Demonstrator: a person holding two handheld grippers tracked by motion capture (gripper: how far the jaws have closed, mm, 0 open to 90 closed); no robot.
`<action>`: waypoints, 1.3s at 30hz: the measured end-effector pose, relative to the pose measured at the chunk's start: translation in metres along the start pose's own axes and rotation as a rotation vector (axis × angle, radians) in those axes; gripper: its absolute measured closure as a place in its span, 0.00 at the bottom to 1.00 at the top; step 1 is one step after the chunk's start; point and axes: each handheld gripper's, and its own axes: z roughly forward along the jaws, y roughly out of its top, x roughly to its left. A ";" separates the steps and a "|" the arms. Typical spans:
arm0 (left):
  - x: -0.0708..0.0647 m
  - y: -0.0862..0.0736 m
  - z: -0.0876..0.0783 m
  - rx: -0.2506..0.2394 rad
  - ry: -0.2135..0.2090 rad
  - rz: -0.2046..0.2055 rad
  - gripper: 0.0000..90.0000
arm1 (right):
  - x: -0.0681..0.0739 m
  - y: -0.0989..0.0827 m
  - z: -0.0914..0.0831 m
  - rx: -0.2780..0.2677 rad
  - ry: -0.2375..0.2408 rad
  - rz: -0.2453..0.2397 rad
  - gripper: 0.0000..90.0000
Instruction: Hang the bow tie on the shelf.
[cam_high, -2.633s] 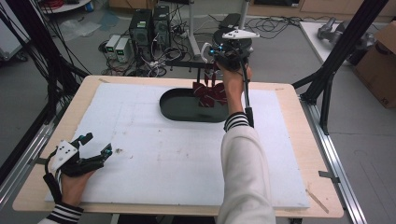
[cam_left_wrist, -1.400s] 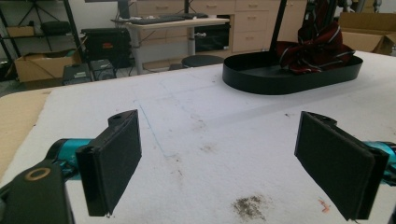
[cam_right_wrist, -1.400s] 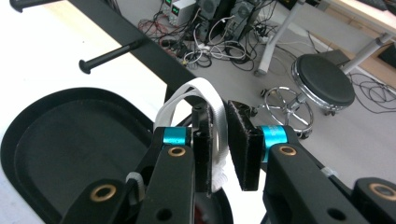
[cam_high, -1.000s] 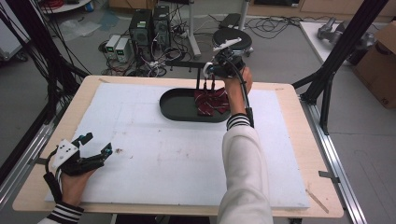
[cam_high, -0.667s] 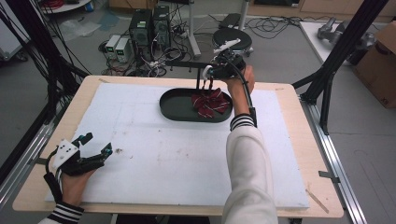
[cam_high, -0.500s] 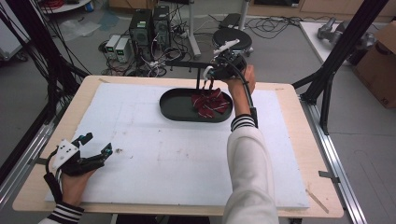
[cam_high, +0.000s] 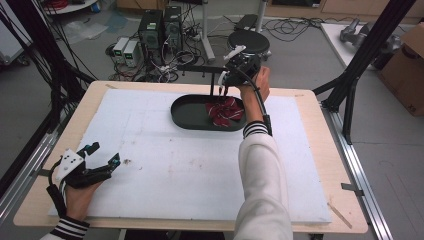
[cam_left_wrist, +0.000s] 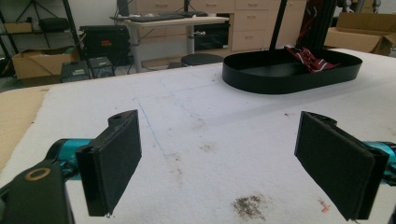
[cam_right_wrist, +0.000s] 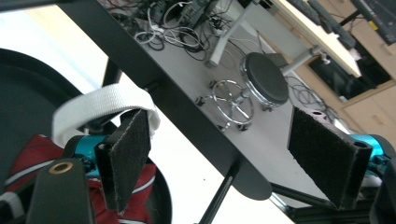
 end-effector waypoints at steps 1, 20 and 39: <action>0.000 0.000 0.000 -0.001 0.000 -0.002 0.17 | 0.000 0.000 0.001 0.001 -0.005 0.003 0.23; 0.000 0.000 0.000 -0.007 -0.002 -0.004 0.17 | -0.006 -0.019 -0.018 -0.063 0.063 0.080 0.13; 0.002 -0.001 -0.003 -0.033 -0.006 -0.013 0.17 | 0.024 -0.103 -0.111 -0.320 0.248 0.284 0.12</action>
